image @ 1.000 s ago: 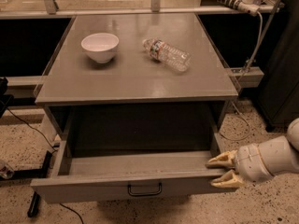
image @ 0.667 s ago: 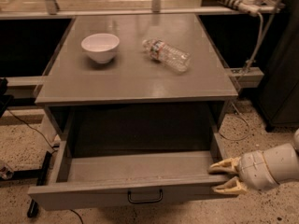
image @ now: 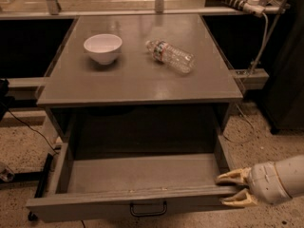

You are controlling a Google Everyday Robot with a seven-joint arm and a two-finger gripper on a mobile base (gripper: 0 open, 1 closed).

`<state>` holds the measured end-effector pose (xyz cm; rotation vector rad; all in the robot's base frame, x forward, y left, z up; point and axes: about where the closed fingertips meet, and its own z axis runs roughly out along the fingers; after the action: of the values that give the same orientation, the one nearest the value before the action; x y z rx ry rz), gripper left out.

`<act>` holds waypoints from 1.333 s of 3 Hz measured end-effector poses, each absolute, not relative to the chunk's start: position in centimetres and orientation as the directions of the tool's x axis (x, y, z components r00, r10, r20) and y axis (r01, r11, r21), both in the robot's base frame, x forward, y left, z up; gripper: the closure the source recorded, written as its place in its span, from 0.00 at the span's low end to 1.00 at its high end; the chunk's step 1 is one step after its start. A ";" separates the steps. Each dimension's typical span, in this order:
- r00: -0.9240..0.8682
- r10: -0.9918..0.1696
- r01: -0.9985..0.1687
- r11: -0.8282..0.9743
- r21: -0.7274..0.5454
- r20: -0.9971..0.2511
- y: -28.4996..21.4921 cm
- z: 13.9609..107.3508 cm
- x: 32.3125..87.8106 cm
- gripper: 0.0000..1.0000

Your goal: Open top drawer

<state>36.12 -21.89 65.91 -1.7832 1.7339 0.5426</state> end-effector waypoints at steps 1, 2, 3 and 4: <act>0.069 -0.752 -0.992 0.020 -0.128 -0.655 -21.8 66.1 36.1 0.82; 0.069 -0.752 -0.992 0.020 -0.128 -0.655 -21.8 66.1 36.1 0.58; 0.065 -0.747 -0.993 0.014 -0.114 -0.662 -22.0 65.9 35.4 0.35; 0.056 -0.746 -0.995 0.013 -0.099 -0.663 -22.4 65.8 34.4 0.38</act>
Offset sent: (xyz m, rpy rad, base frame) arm -0.0006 0.0007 0.0015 0.0000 0.0000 0.0000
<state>34.39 -22.36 65.79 -1.7854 1.7417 0.5812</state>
